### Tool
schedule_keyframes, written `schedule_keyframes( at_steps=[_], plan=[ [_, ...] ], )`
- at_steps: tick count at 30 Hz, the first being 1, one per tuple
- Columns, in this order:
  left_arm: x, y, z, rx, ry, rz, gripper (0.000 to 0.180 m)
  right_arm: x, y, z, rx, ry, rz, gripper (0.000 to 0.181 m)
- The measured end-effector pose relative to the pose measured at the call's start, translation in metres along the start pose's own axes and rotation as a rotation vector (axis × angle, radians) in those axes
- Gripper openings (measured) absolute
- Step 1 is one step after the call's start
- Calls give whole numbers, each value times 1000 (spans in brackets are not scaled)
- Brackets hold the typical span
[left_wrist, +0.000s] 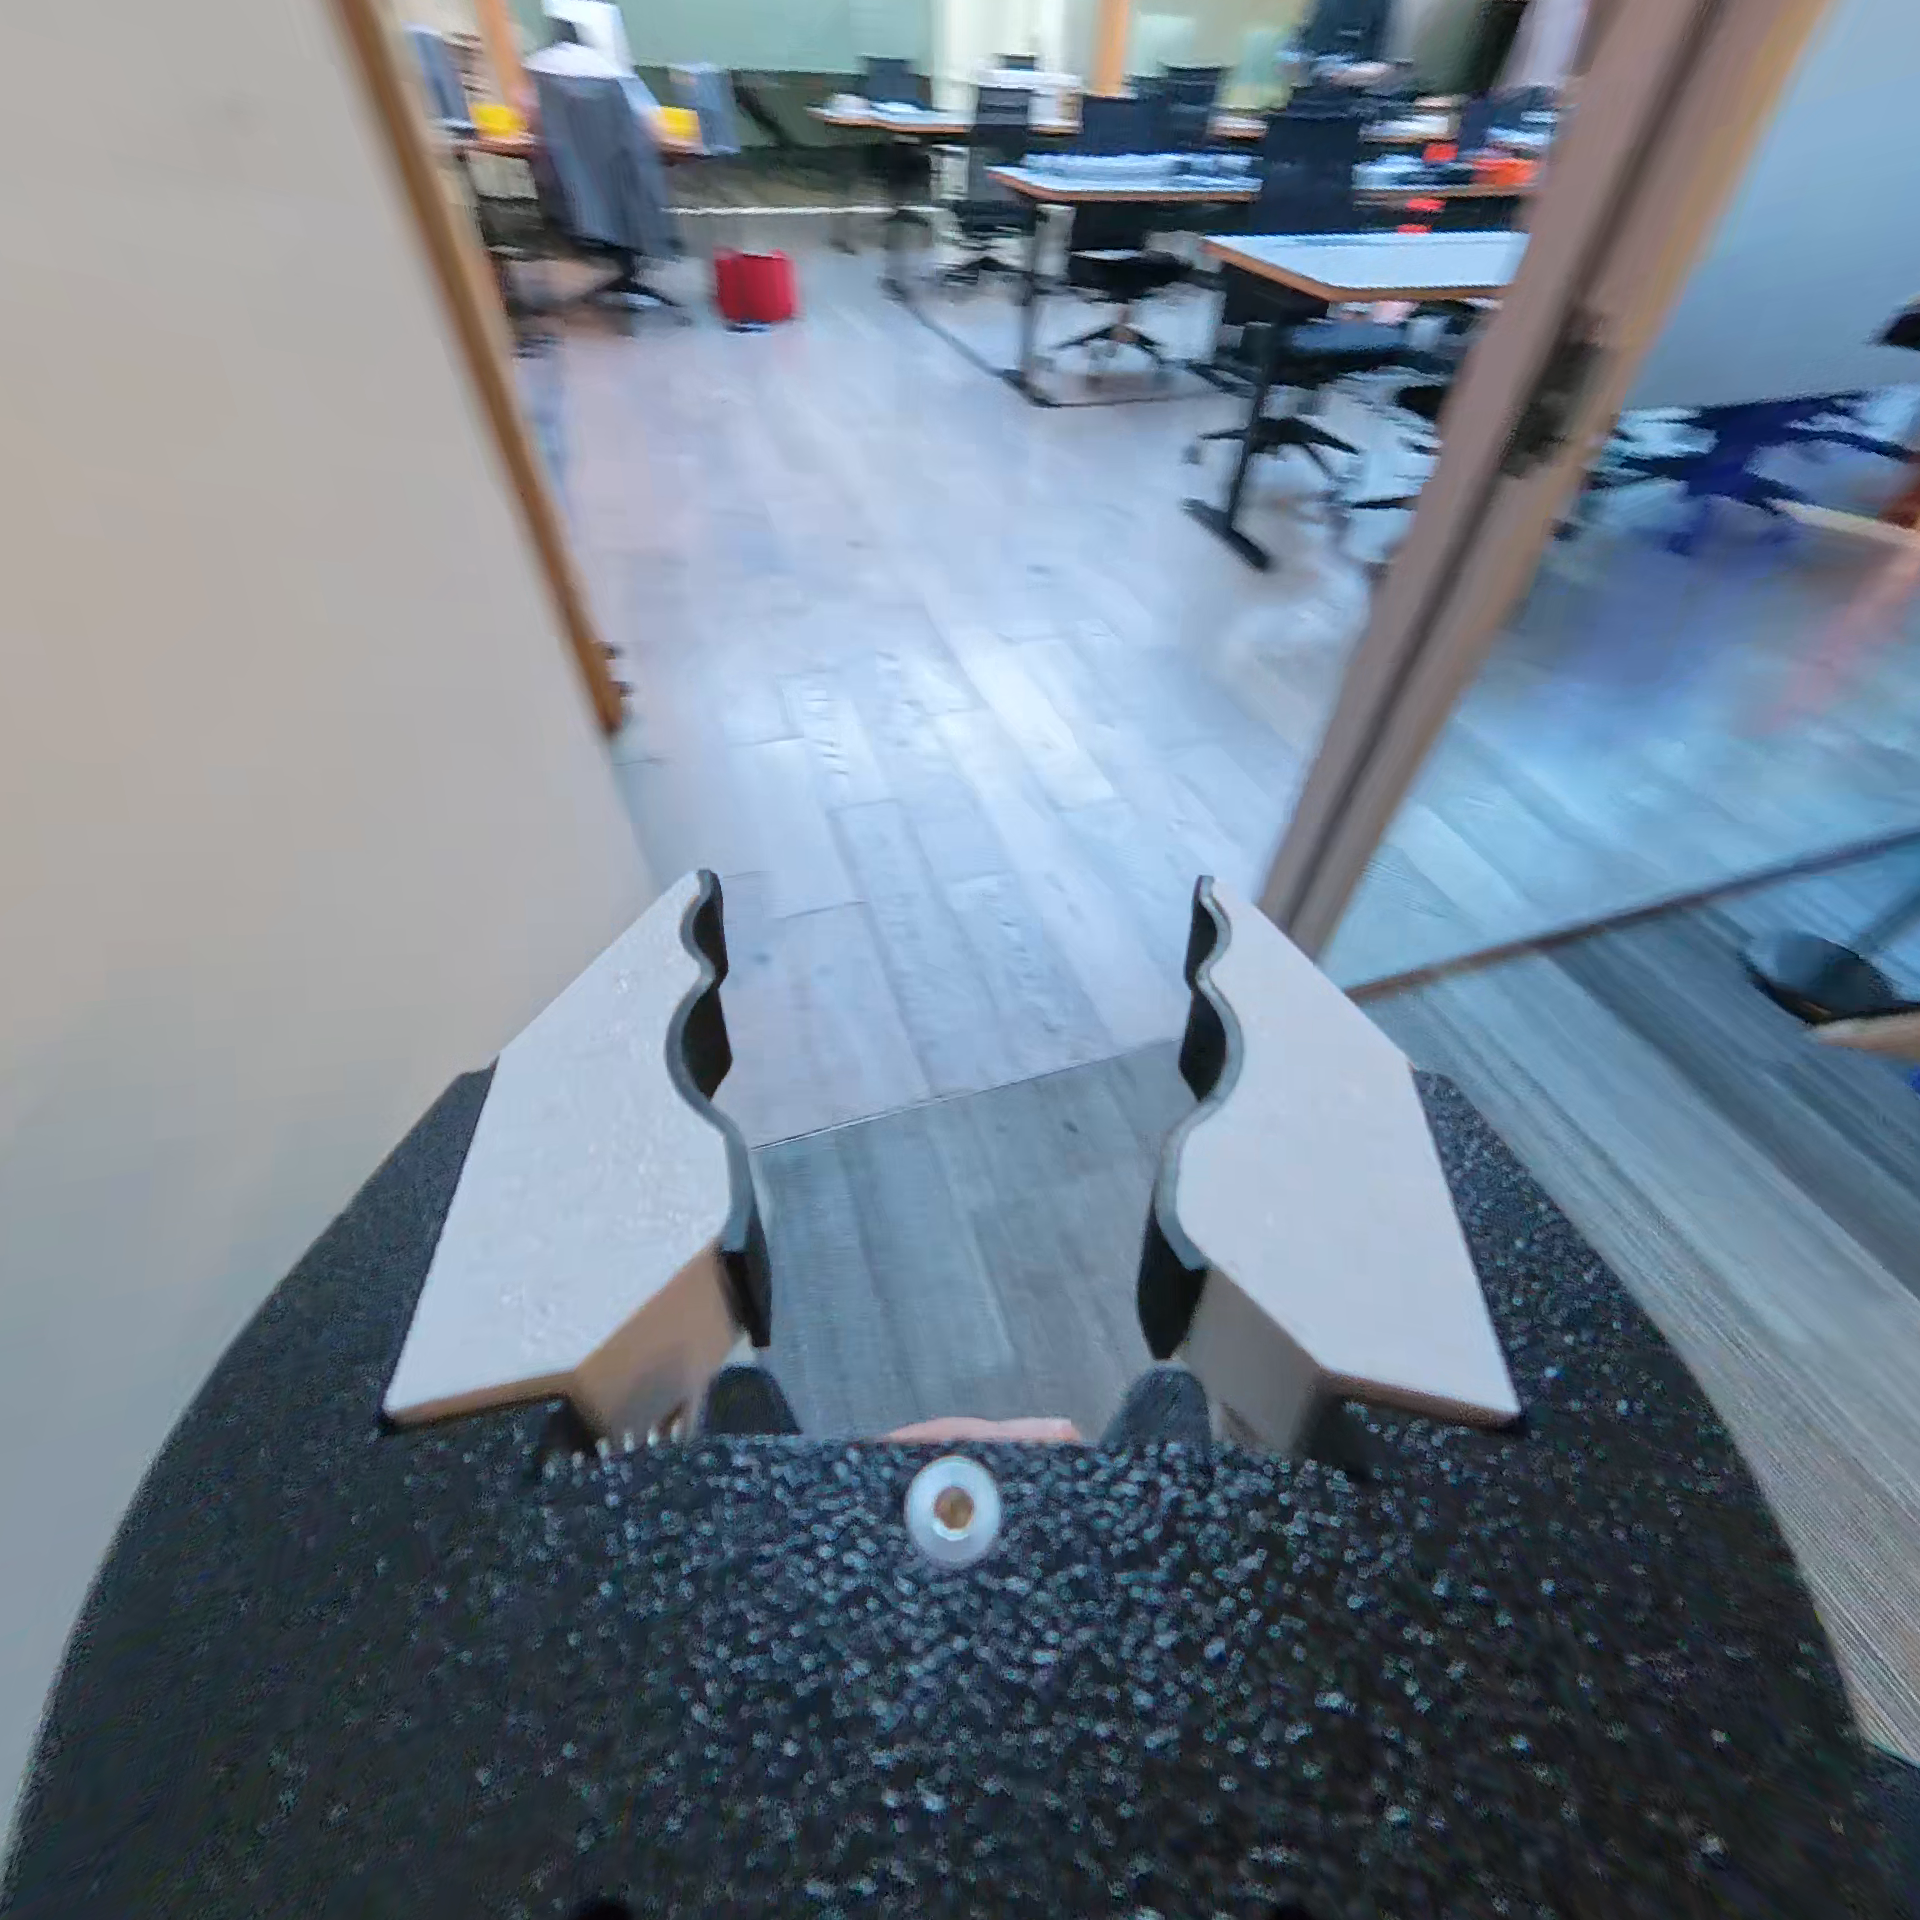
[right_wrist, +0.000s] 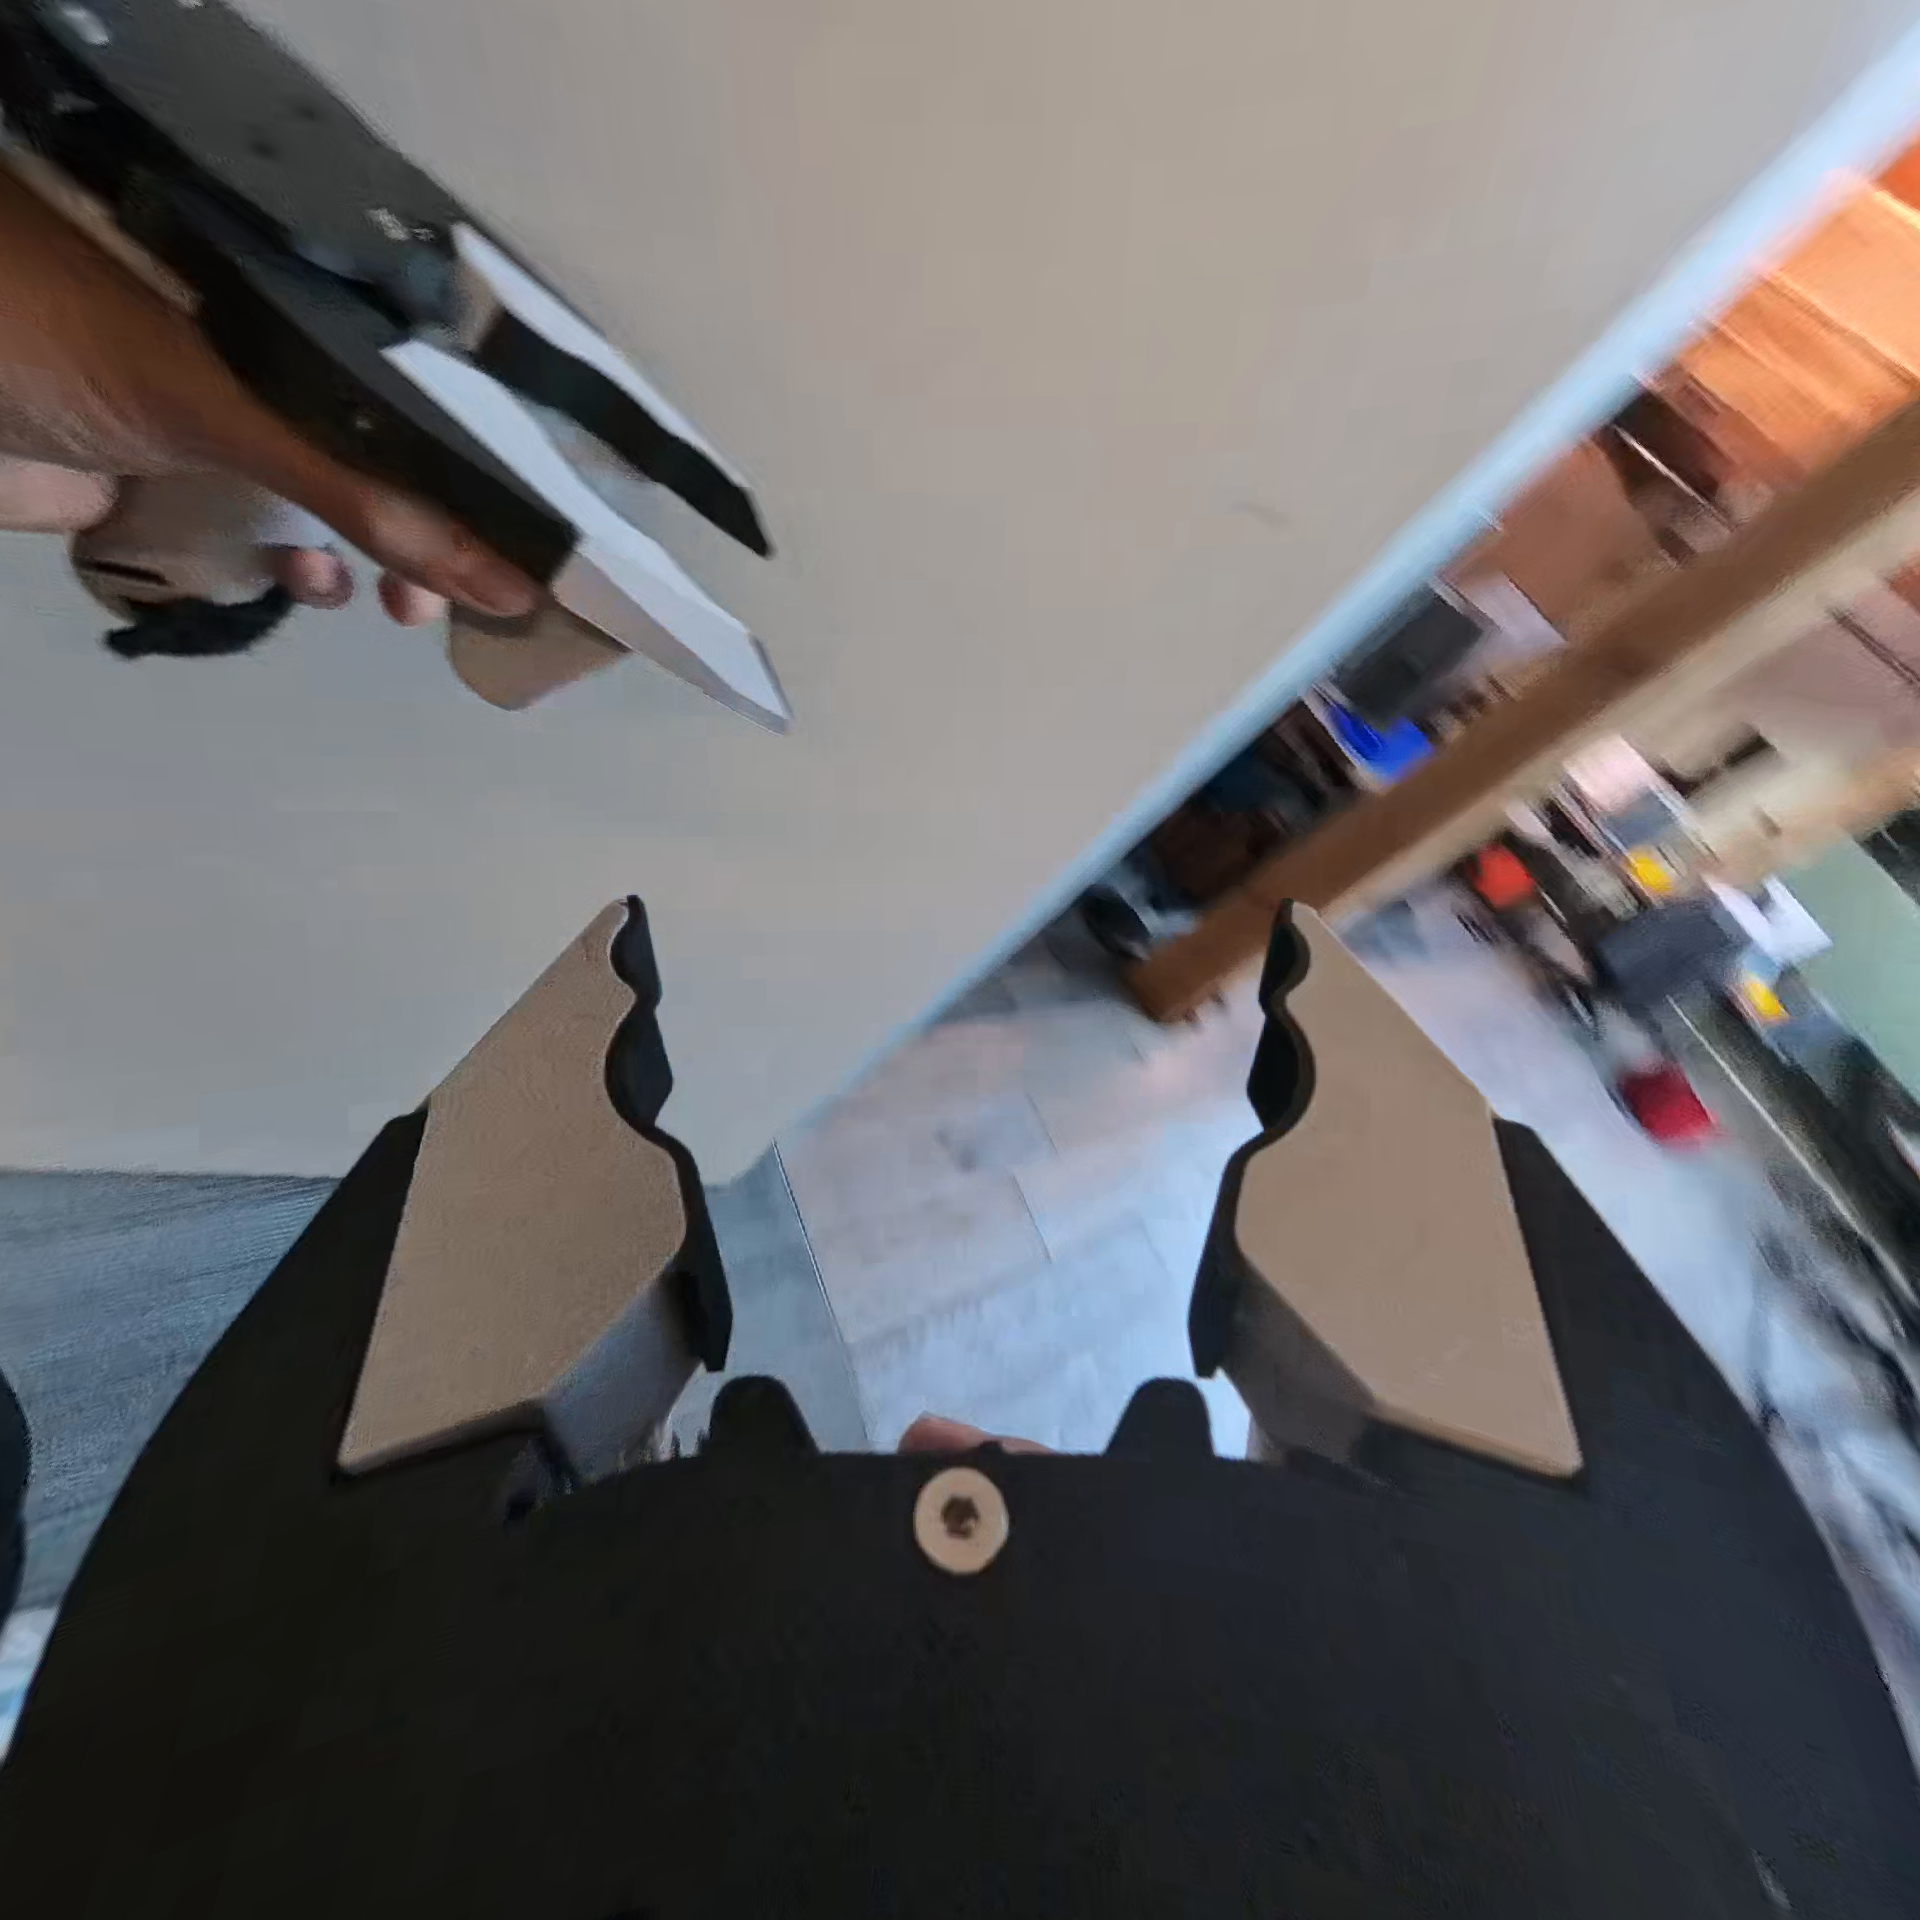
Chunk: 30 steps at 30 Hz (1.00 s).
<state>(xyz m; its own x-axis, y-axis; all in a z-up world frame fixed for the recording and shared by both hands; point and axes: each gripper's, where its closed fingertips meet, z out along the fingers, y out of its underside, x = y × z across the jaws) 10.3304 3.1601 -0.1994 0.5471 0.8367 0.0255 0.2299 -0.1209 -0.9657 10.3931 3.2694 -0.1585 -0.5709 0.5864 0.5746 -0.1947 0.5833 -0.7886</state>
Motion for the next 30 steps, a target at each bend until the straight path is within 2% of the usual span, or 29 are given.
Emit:
schedule_keyframes(
  at_steps=[1, 5, 9, 13, 15, 18, 21, 26, 28, 29, 30],
  plan=[
    [-20, -1, -6, 7, -70, -14, 86, -7, -11, 30, 48, -95, -40, 115],
    [-102, 11, -56, 17, -440, -57, 80, -54, -58, 123, 277, -467, -131, 111],
    [-146, 37, -146, -11, -895, -159, 79, -126, -92, 166, 439, -849, -339, 98],
    [-106, 67, -249, -50, -1374, -288, 76, -208, -128, 161, 568, -1166, -500, 100],
    [-54, 77, -286, -41, -1582, -377, 76, -248, -143, 143, 619, -1255, -613, 101],
    [34, 88, -309, -9, -1799, -462, 75, -320, -155, 138, 610, -1262, -775, 101],
    [120, 91, -310, -66, -1963, -521, 76, -390, -156, 152, 558, -1176, -903, 101],
    [274, 88, -295, -87, -2239, -632, 77, -462, -137, 181, 438, -984, -1140, 81],
    [341, 86, -281, -103, -2350, -692, 77, -475, -123, 188, 385, -1007, -1151, 51],
    [373, 85, -270, -100, -2400, -725, 77, -478, -113, 192, 353, -1015, -1160, 48],
    [400, 85, -259, -95, -2440, -760, 77, -480, -113, 197, 368, -972, -1159, 58]
  ],
)
